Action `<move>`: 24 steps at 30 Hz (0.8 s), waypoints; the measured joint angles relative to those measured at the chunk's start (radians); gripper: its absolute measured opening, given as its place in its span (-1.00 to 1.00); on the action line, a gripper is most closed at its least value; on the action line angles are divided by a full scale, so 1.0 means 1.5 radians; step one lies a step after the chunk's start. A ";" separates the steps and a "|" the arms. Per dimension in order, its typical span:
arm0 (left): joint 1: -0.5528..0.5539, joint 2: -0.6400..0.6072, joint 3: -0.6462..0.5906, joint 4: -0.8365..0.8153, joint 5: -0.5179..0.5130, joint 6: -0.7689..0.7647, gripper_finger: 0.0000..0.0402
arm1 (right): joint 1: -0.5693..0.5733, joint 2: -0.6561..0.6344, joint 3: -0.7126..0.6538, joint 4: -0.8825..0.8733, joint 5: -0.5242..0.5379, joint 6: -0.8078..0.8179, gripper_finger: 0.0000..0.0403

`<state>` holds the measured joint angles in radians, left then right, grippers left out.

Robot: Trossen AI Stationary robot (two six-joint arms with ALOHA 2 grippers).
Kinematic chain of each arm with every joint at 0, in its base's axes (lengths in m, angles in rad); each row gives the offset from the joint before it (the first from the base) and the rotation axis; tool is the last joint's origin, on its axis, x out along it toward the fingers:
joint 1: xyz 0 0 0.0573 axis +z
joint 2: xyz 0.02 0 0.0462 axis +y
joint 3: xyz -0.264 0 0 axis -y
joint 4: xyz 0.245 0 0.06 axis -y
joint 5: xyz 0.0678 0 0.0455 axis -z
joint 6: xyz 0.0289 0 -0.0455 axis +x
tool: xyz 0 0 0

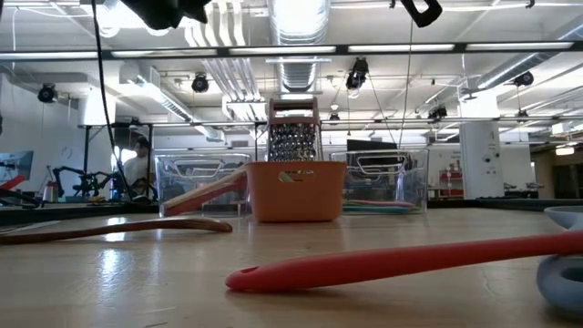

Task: Pick & Place Kitchen Items
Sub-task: Put the black serving spoon into the left transparent bin

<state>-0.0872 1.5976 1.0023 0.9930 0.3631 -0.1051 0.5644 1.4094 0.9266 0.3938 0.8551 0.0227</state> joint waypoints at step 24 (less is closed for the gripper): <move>0.001 0.010 0.038 -0.054 0.019 0.001 -0.90 | 0.004 0.001 -0.001 -0.034 -0.004 0.027 -0.88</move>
<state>-0.0864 1.6131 1.0595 0.9122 0.3916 -0.1036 0.5703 1.4109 0.9245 0.3430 0.8493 0.0630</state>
